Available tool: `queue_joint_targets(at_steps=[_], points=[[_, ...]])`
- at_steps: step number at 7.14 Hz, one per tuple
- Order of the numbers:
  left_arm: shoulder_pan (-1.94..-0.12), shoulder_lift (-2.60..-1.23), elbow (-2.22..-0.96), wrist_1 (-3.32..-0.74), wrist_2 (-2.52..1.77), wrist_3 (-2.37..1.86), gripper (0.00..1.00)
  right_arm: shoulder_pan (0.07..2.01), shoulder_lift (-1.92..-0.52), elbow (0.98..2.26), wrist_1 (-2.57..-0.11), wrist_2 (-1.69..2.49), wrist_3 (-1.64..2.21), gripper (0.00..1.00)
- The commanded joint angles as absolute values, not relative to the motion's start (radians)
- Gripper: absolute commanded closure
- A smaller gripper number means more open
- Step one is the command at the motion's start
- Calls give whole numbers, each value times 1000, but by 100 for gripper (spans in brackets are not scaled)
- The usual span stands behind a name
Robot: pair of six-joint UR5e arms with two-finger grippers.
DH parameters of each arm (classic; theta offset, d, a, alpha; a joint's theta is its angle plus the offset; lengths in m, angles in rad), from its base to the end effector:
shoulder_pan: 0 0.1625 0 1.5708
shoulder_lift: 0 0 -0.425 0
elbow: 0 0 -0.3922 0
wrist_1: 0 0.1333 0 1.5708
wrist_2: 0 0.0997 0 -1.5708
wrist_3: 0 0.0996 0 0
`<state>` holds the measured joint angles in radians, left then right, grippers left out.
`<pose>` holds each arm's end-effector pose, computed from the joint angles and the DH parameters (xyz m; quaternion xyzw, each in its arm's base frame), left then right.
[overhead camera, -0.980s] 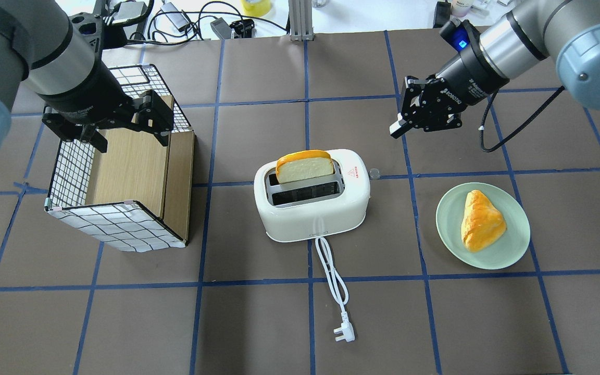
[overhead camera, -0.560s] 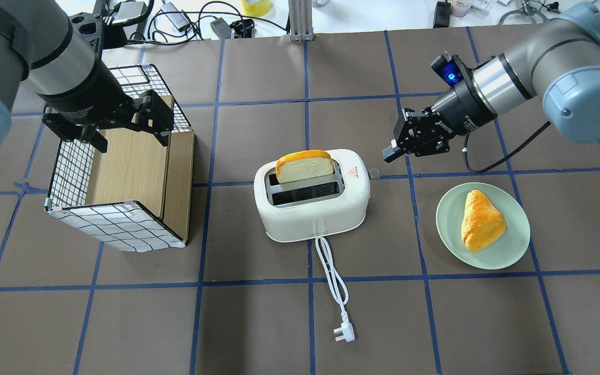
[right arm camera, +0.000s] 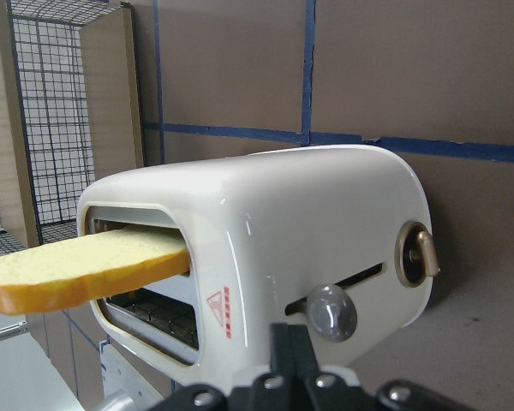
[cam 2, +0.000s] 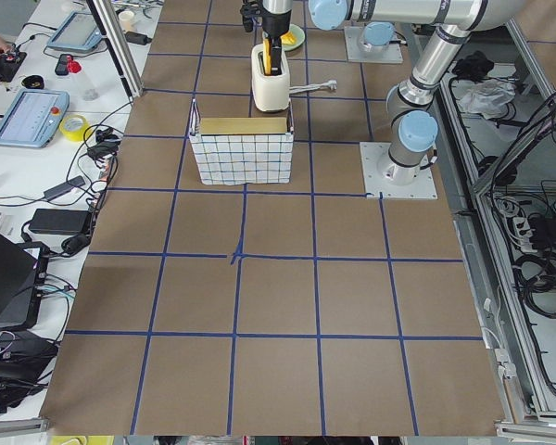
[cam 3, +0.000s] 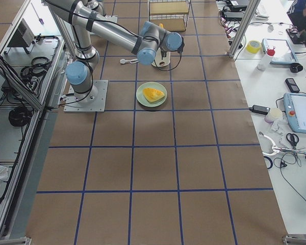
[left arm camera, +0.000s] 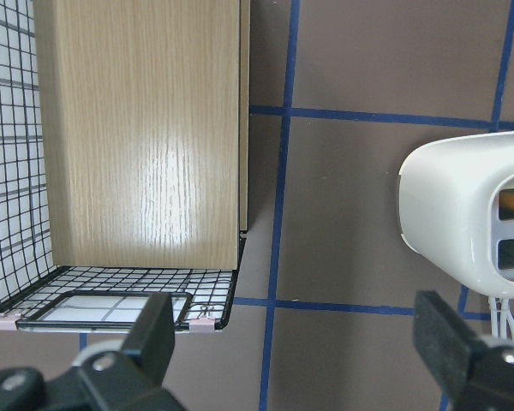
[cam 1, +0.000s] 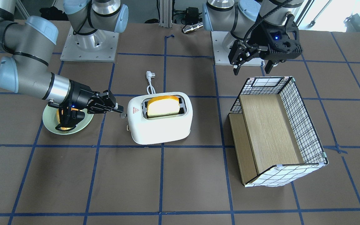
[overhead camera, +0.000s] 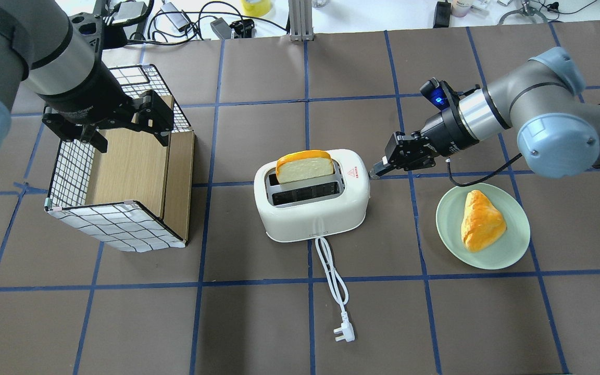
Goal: Press toaster with right arm
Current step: 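Press the toaster lever down with the right gripper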
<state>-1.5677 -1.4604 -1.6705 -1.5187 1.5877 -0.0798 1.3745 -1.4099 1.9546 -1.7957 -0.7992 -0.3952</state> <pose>-0.1302 -0.4515 0.4960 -0.0417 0.9986 -0.0317 0.0072 0.1061 -0.5061 0.2797 -0.0312 0.9161 0.0328 0.3984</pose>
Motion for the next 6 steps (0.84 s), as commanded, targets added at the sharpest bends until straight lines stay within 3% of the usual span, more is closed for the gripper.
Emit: queue_joint_targets(at_steps=[1, 6], points=[[-1568, -1460, -1671, -1519, 1589, -80, 0, 1374, -1396, 1962, -1839, -787, -387, 100], [-1568, -1460, -1671, -1519, 1589, -80, 0, 1374, -1376, 1965, -1853, -787, -388, 100]])
